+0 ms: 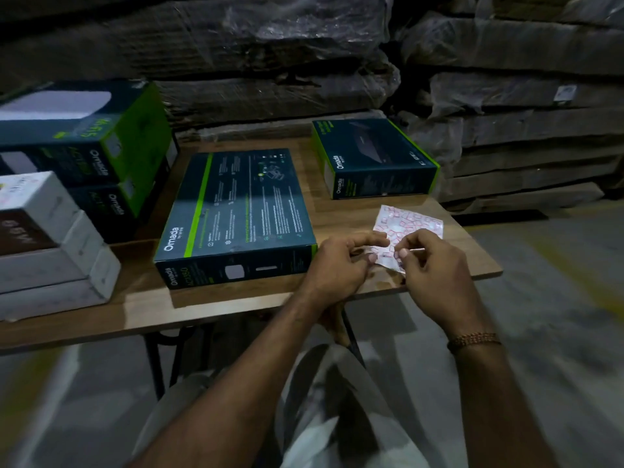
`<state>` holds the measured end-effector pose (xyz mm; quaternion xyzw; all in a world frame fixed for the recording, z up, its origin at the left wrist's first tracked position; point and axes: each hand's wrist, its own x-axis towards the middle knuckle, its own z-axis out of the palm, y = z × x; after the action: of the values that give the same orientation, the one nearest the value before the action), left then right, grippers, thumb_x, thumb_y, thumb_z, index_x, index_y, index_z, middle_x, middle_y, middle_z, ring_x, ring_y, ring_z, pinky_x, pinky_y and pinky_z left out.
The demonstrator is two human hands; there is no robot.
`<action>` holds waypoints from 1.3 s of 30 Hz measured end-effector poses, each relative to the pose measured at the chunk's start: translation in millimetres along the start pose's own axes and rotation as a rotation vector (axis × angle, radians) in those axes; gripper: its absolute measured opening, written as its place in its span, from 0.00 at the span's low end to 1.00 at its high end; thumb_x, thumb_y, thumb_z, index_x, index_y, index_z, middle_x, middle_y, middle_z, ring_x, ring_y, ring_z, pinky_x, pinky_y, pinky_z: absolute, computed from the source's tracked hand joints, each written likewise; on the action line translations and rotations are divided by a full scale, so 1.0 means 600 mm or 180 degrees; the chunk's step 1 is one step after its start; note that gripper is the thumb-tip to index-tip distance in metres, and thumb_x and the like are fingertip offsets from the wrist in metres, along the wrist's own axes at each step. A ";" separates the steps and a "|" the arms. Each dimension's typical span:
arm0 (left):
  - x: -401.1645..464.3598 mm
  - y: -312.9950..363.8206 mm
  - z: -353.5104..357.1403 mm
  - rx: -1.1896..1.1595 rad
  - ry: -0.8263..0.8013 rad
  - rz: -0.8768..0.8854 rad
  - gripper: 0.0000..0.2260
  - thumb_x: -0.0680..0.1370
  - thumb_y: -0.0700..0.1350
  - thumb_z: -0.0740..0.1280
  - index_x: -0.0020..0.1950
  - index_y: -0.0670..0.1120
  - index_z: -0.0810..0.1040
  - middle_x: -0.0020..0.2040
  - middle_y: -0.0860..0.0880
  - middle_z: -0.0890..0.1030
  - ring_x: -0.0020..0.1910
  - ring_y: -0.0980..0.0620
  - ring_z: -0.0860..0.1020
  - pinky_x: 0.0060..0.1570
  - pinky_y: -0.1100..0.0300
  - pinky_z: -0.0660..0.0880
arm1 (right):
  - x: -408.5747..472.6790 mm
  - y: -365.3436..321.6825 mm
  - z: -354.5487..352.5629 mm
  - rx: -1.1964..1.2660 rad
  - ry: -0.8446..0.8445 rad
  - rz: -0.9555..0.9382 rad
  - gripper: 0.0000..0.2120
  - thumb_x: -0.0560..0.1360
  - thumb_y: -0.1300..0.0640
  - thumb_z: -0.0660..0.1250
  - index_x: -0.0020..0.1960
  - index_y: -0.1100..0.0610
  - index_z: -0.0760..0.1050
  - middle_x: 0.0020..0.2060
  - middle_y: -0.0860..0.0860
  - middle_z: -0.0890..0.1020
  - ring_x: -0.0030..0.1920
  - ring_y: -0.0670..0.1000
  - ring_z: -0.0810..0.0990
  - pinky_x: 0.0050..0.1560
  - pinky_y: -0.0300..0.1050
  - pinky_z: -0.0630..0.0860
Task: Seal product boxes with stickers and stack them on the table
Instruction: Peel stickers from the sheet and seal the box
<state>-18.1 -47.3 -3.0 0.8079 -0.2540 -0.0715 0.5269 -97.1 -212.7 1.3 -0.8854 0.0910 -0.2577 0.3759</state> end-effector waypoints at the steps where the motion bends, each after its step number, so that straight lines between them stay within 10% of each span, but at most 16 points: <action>1: -0.004 0.002 -0.001 -0.0058 0.0008 -0.0006 0.14 0.83 0.40 0.70 0.63 0.56 0.86 0.68 0.59 0.83 0.70 0.57 0.78 0.73 0.49 0.75 | 0.002 0.001 0.000 -0.0008 -0.0004 -0.0004 0.08 0.82 0.60 0.68 0.48 0.49 0.78 0.44 0.44 0.84 0.48 0.45 0.83 0.43 0.45 0.78; 5: -0.032 0.014 -0.015 -0.0281 -0.0012 0.0039 0.12 0.84 0.44 0.69 0.63 0.60 0.84 0.67 0.54 0.83 0.55 0.57 0.84 0.58 0.47 0.82 | 0.008 0.001 -0.002 -0.0033 0.0044 -0.0132 0.08 0.82 0.62 0.69 0.48 0.49 0.78 0.45 0.43 0.83 0.49 0.45 0.82 0.48 0.49 0.80; 10: -0.093 0.038 -0.073 -0.0149 0.0275 0.0400 0.12 0.85 0.44 0.69 0.65 0.56 0.83 0.63 0.59 0.84 0.65 0.61 0.80 0.65 0.51 0.80 | 0.011 -0.027 0.012 0.0487 0.0159 -0.0254 0.07 0.82 0.61 0.68 0.50 0.50 0.79 0.47 0.42 0.85 0.52 0.41 0.83 0.55 0.44 0.80; 19: -0.169 -0.038 -0.223 0.1211 0.3914 0.0120 0.11 0.81 0.41 0.69 0.64 0.46 0.80 0.62 0.47 0.79 0.62 0.51 0.76 0.63 0.62 0.69 | -0.001 -0.117 0.090 0.1502 -0.0543 -0.0038 0.04 0.83 0.59 0.69 0.52 0.51 0.81 0.53 0.47 0.86 0.51 0.46 0.84 0.42 0.40 0.83; 25: -0.192 -0.070 -0.228 0.0742 0.3032 -0.1005 0.26 0.84 0.61 0.66 0.78 0.48 0.70 0.68 0.47 0.81 0.69 0.43 0.76 0.76 0.37 0.64 | -0.021 -0.151 0.149 0.1938 -0.0748 0.0046 0.07 0.82 0.62 0.69 0.48 0.52 0.80 0.71 0.46 0.76 0.64 0.36 0.78 0.64 0.32 0.75; 30: -0.208 -0.084 -0.225 0.0353 0.2583 -0.0606 0.52 0.66 0.70 0.80 0.82 0.58 0.59 0.76 0.53 0.74 0.75 0.49 0.73 0.76 0.38 0.68 | -0.025 -0.168 0.154 0.1699 -0.0638 -0.0077 0.06 0.82 0.57 0.70 0.48 0.49 0.80 0.73 0.44 0.76 0.73 0.45 0.73 0.74 0.54 0.73; 36: -0.207 -0.082 -0.230 0.1070 0.2315 -0.0063 0.49 0.63 0.44 0.88 0.79 0.58 0.68 0.80 0.50 0.60 0.79 0.47 0.62 0.76 0.47 0.69 | -0.008 -0.197 0.125 0.1675 -0.0532 -0.0095 0.05 0.82 0.55 0.71 0.47 0.47 0.81 0.63 0.40 0.82 0.66 0.44 0.78 0.68 0.56 0.78; 39: -0.201 -0.071 -0.239 0.1459 0.2752 0.0320 0.41 0.66 0.40 0.85 0.76 0.52 0.74 0.81 0.49 0.63 0.78 0.45 0.65 0.73 0.47 0.72 | -0.005 -0.222 0.104 0.1858 -0.0492 -0.0116 0.05 0.82 0.59 0.71 0.48 0.51 0.81 0.55 0.43 0.84 0.56 0.38 0.82 0.51 0.37 0.81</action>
<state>-52.7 141.6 3.3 0.8455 -0.0599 0.3536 0.3956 -71.1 -79.7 58.4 -0.7585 -0.0317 -0.2115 0.6156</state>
